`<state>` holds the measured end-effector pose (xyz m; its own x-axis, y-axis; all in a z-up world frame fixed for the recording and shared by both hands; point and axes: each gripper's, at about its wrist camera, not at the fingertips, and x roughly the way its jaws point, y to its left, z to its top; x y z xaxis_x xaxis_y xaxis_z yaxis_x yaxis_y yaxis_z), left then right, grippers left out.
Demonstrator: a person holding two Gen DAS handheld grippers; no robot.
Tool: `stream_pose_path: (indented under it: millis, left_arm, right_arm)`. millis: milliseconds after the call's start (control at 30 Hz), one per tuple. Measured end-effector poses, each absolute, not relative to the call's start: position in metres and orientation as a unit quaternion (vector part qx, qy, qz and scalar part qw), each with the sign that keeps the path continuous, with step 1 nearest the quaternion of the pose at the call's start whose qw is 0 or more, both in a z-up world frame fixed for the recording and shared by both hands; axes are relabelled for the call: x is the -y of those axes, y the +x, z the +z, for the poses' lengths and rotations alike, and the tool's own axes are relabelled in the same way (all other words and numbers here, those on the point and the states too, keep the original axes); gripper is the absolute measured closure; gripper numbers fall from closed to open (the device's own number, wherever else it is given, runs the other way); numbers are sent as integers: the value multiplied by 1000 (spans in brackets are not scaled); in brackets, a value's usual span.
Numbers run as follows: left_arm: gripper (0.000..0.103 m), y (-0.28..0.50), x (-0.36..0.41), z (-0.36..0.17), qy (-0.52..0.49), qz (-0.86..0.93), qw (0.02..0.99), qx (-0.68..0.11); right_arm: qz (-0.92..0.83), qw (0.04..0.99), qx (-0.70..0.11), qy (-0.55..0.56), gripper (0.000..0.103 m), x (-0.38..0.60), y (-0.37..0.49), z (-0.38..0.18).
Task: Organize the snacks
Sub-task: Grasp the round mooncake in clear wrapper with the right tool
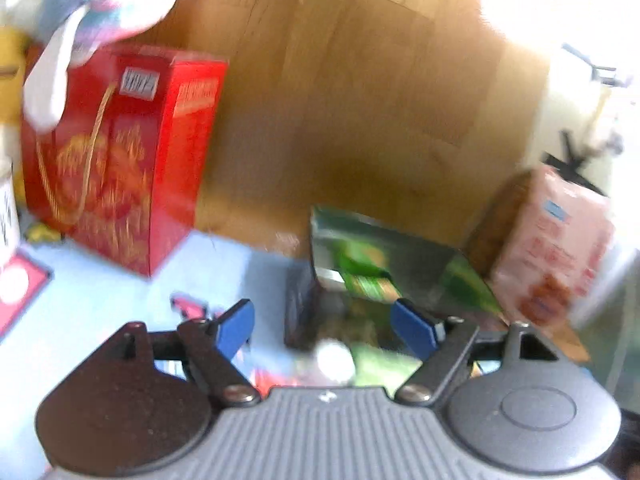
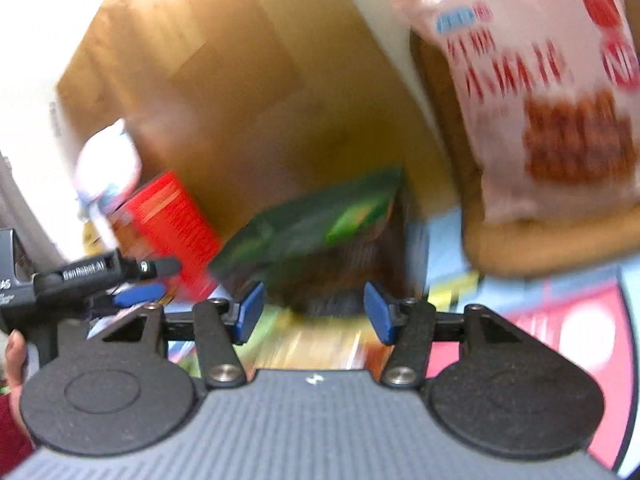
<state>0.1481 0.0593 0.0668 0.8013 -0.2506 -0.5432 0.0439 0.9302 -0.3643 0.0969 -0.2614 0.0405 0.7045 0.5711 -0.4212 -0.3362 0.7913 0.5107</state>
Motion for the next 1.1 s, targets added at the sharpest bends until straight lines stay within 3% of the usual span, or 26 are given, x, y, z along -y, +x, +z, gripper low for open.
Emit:
stream_pose_path:
  millis: [133,200,467,600,833,967,1100]
  left_arm:
    - [27,114,-61,42,-191,-127,913,-336]
    - [28,102,-58,30,-198,-140,904,-353]
    - [31,64,-66,15,-208,-170,890,-368]
    - [31,49,-69,17,-207,-166,892,-366]
    - [31,12,-101,19,-227,-159,889,-364]
    - [30,6,-98,11,-245,-180,872,-384]
    - [32,12,-72,4,-219,-191,870,-399]
  right_arm:
    - [257,883,-323,224,46,259,78,11]
    - [259,874,-350,215,68,248,76,0]
    - [326,823,-395,246,78,218,17,2]
    - [412,787,-420,186,66,177,-24,-2]
    - [398,856,-329,19,51,184,-55,35]
    - [368,881,-291,-60,25,191,-52,31]
    - [381,866,-301,-119,28,173,-35,13]
